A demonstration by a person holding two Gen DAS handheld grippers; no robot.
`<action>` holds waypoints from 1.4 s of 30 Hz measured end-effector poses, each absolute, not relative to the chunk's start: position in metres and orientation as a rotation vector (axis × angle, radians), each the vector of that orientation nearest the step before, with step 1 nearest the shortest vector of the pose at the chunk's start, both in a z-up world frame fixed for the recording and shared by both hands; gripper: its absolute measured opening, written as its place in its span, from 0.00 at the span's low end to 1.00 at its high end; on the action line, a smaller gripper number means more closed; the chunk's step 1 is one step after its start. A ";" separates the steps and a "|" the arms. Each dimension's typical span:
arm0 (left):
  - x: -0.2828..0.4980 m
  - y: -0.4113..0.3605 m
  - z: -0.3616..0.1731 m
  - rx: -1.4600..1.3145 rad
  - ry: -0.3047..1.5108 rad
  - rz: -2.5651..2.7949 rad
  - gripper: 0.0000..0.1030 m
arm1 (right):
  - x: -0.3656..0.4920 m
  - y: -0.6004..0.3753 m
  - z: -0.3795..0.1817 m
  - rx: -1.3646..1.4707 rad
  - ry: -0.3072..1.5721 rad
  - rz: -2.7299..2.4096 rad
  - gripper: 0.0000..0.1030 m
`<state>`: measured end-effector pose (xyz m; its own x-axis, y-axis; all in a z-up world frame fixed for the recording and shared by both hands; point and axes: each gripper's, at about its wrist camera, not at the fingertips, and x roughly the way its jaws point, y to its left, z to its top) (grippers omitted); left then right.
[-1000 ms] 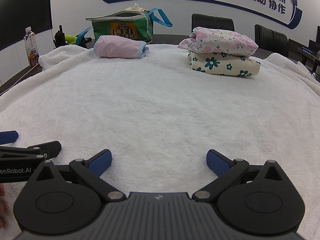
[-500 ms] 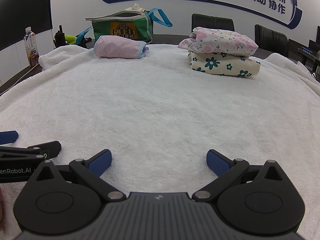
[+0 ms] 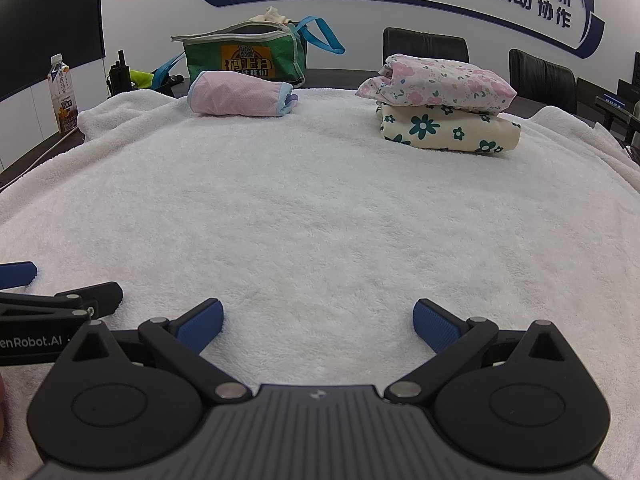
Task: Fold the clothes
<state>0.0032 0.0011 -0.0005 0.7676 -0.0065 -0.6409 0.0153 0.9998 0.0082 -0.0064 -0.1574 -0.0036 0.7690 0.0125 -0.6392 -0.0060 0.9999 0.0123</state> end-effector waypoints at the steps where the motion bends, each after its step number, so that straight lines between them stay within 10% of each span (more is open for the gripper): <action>1: 0.003 0.001 0.000 0.013 0.696 -0.012 1.00 | -0.006 -0.158 -0.004 0.010 0.694 0.010 1.00; 22: 0.013 0.045 0.077 -0.066 0.586 -0.100 0.97 | -0.007 -0.175 0.053 0.150 0.609 0.164 1.00; 34: 0.291 0.139 0.103 -0.433 0.690 -0.048 0.92 | 0.241 -0.159 0.158 0.333 0.606 0.275 1.00; 42: 0.372 0.114 0.044 -0.500 0.739 -0.107 0.79 | 0.379 -0.130 0.071 0.297 0.853 0.154 0.66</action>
<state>0.3716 0.1143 0.0444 0.7396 -0.2655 -0.6185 -0.0797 0.8779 -0.4722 0.3792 -0.1301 0.0708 0.6498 0.2510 -0.7175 -0.0150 0.9480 0.3180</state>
